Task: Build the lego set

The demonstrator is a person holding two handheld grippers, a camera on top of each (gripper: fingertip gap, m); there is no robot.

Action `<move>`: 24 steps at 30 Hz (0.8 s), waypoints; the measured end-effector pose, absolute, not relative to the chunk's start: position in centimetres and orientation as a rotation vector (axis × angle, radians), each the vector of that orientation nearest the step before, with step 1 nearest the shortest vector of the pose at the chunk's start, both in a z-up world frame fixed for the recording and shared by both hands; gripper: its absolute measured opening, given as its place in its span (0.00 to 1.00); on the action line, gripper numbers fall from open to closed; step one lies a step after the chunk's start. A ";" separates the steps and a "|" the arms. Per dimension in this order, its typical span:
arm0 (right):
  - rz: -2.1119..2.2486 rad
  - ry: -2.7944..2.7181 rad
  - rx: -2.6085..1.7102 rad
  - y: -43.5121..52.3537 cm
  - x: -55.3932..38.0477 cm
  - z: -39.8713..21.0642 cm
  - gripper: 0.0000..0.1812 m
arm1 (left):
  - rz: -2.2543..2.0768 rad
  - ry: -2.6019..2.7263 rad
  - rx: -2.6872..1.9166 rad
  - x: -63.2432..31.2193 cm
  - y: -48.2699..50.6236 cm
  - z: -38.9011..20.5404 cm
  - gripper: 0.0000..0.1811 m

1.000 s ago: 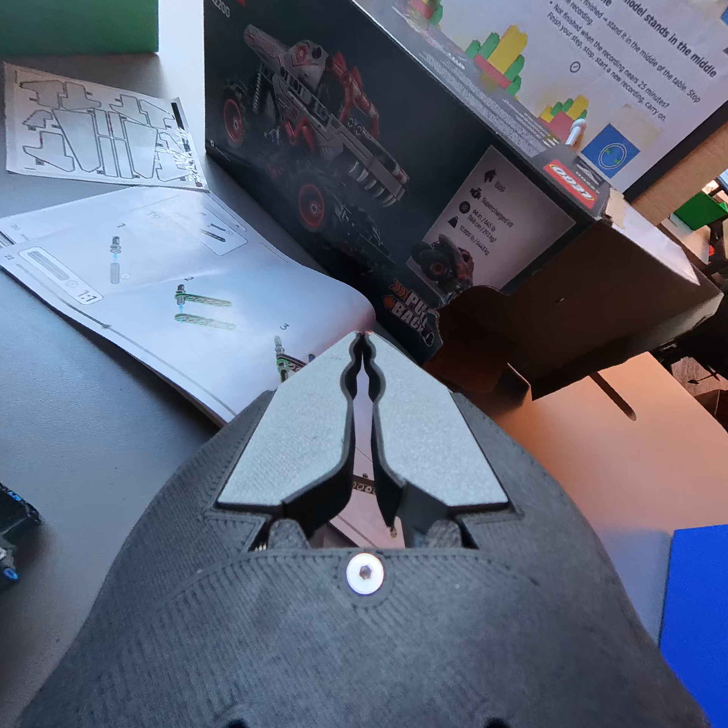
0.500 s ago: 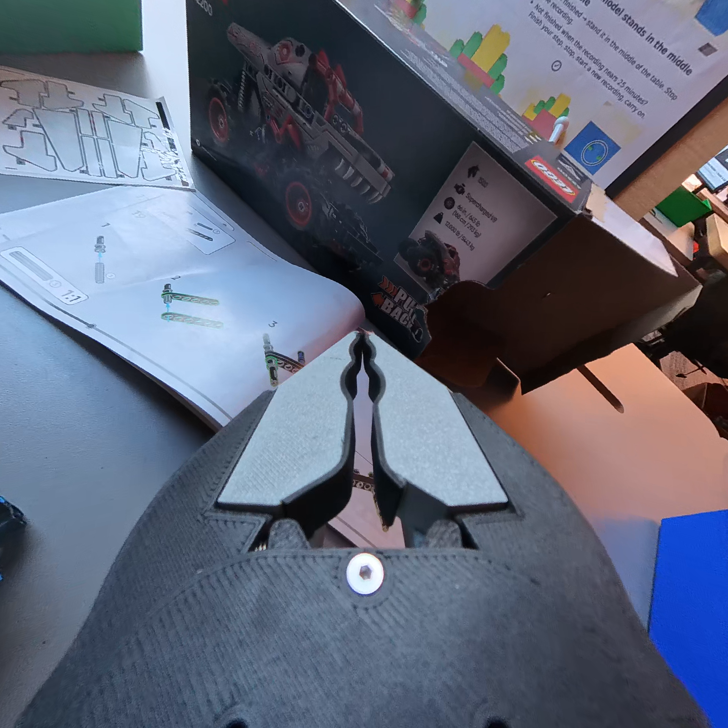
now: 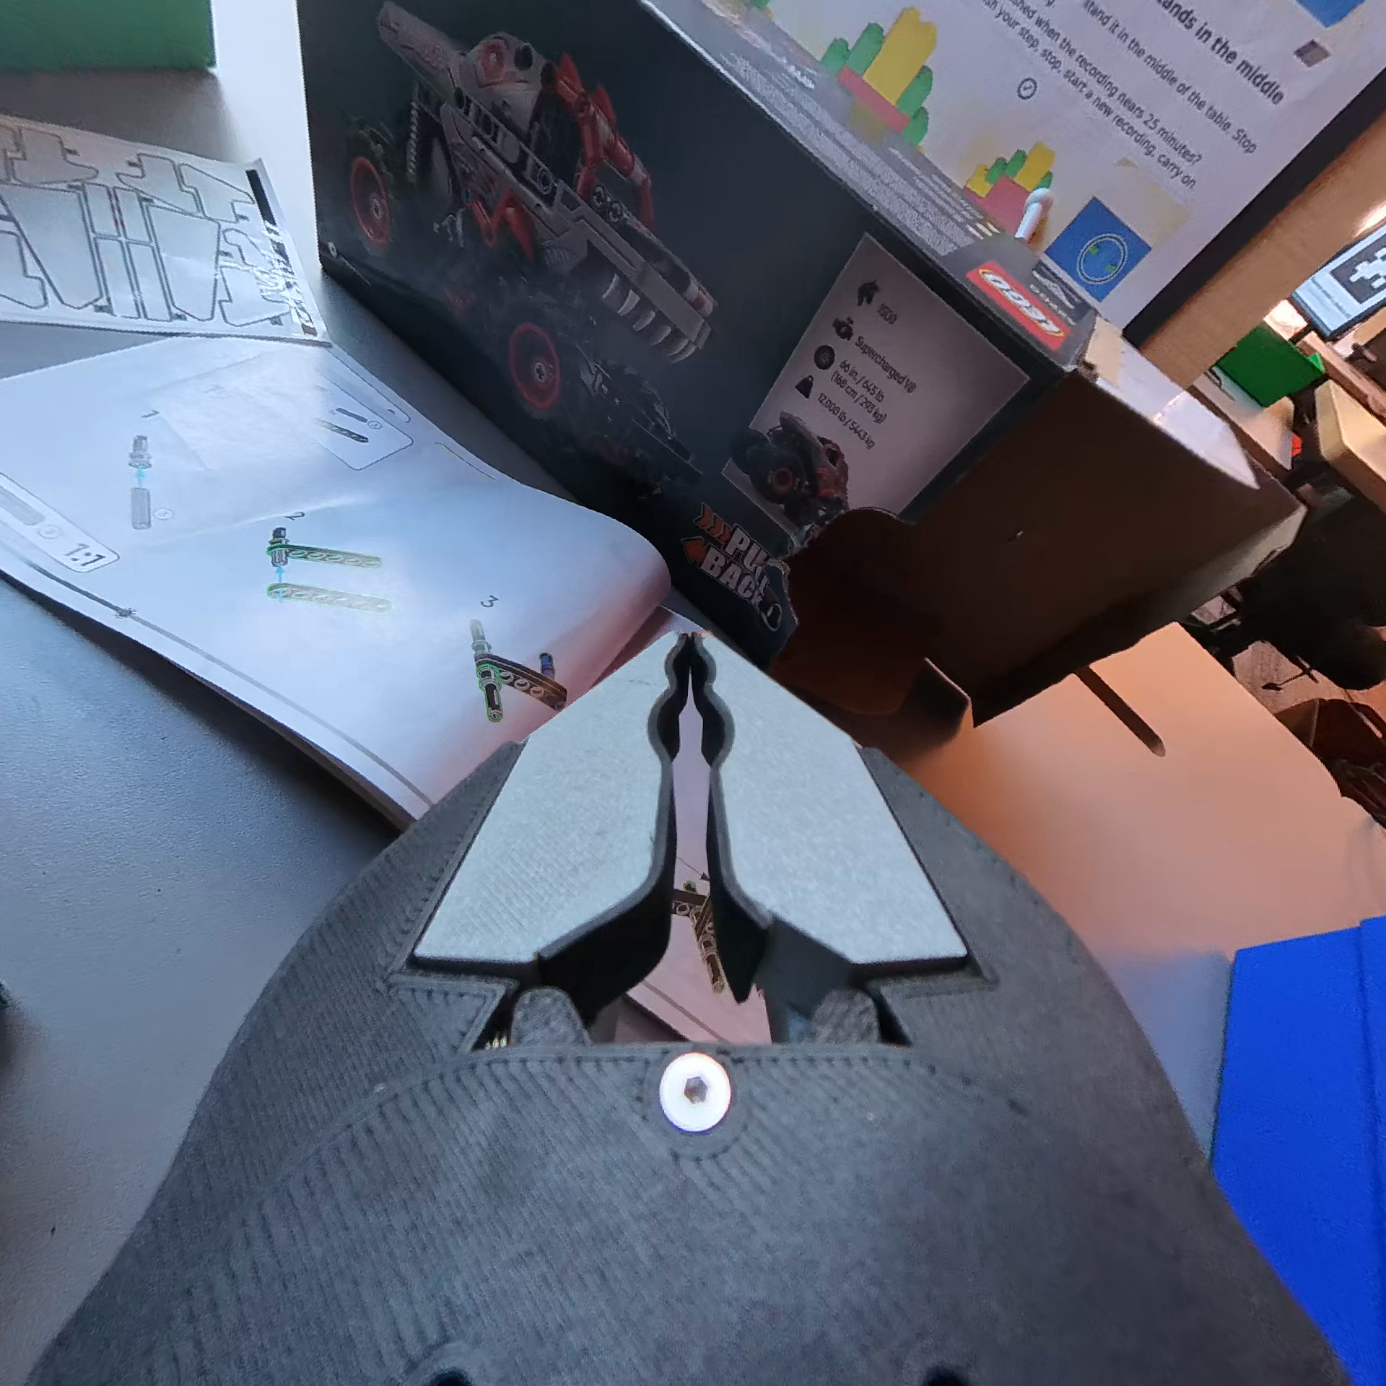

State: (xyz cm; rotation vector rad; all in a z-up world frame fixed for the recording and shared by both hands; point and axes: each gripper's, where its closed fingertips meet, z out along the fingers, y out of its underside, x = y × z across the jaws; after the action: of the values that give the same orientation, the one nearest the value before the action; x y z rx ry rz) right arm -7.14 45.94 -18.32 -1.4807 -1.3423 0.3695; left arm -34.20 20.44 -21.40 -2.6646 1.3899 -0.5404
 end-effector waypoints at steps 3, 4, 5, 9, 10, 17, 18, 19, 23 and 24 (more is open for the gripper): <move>0.361 -1.343 -1.479 45.9 -7.1 -18.3 0.00 | -0.465 1.375 -2.780 -34.9 19.8 -22.5 0.13; 0.362 -1.341 -1.477 45.9 -7.1 -18.2 0.00 | -0.325 1.296 -2.816 -36.2 20.9 -22.6 0.13; 0.363 -1.340 -1.476 45.9 -7.1 -18.2 0.00 | -0.171 1.195 -2.829 -38.0 22.3 -22.5 0.12; 0.359 -1.342 -1.483 46.1 -7.0 -18.4 0.00 | -0.265 0.974 -2.714 -39.4 24.8 -19.3 0.11; 0.357 -1.342 -1.486 46.1 -7.0 -18.4 0.00 | -0.361 0.967 -2.664 -38.8 24.7 -18.2 0.14; 0.360 -1.237 -1.468 46.9 -6.3 -17.0 0.00 | -0.352 0.942 -2.629 -40.4 21.1 -16.5 0.15; 0.367 -1.219 -1.466 47.1 -6.2 -16.8 0.00 | -0.358 0.937 -2.630 -40.6 20.0 -16.4 0.15; 0.372 -1.207 -1.469 47.2 -6.0 -16.7 0.00 | -0.332 0.927 -2.618 -40.9 19.4 -16.1 0.15; 0.403 -1.188 -1.452 47.3 -6.2 -16.3 0.00 | -0.305 1.031 -2.623 -40.5 16.8 -17.6 0.14; 0.414 -1.180 -1.433 47.2 -6.3 -16.0 0.00 | -0.314 1.066 -2.665 -40.2 16.0 -18.7 0.14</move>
State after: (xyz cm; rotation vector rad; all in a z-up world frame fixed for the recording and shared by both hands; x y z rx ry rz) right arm -6.33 47.15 -15.97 -1.4330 -1.1796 0.4140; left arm -40.20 16.01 -18.70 -2.6654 1.0657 -0.3143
